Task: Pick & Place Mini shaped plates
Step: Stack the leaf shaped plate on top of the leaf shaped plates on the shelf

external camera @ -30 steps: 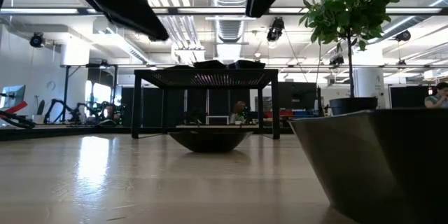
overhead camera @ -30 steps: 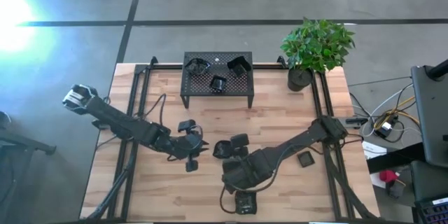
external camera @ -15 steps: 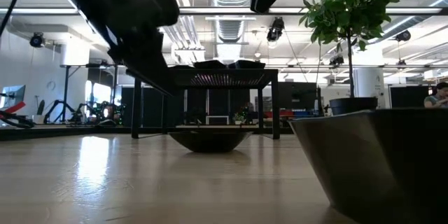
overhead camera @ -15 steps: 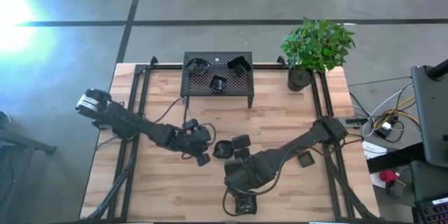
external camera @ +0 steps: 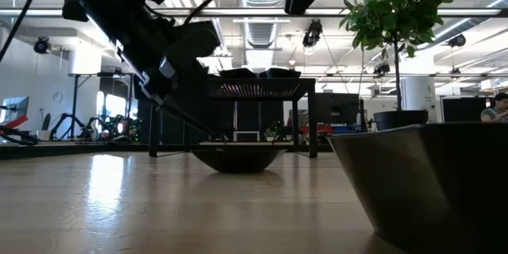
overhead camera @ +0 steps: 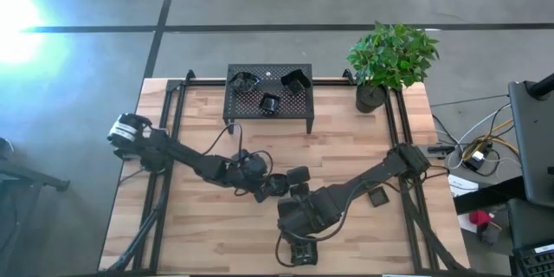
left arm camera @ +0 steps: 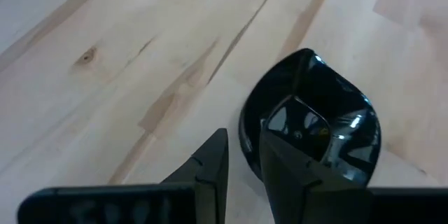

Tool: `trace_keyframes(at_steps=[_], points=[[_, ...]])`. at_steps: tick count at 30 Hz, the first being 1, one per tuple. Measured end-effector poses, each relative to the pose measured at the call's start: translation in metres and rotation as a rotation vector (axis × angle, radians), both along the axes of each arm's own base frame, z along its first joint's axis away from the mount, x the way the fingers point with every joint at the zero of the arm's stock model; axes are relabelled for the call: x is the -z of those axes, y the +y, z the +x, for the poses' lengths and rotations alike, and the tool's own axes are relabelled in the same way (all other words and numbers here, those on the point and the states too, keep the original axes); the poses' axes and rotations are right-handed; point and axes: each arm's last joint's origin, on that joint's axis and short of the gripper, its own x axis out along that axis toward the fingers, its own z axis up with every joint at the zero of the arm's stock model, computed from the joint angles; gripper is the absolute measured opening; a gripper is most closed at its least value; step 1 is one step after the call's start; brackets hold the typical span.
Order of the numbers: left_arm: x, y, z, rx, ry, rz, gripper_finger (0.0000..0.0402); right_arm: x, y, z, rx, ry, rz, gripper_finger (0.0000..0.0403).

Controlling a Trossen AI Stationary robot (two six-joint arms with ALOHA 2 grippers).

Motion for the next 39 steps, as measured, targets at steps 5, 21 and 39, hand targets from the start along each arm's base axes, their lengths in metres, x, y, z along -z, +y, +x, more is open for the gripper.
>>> trace_keyframes(at_steps=[5, 21, 39], points=[[0.001, 0.006, 0.002, -0.043, -0.008, -0.009, 0.0076, 0.0, 0.0, 0.0, 0.001, 0.0, -0.003, 0.0068], [0.021, 0.006, 0.016, -0.012, -0.032, -0.058, 0.0076, 0.001, -0.002, 0.0, 0.002, 0.002, -0.009, 0.007], [0.028, 0.009, 0.018, -0.004, -0.008, -0.042, 0.0053, 0.001, -0.003, 0.001, 0.005, 0.002, -0.01, 0.0068]])
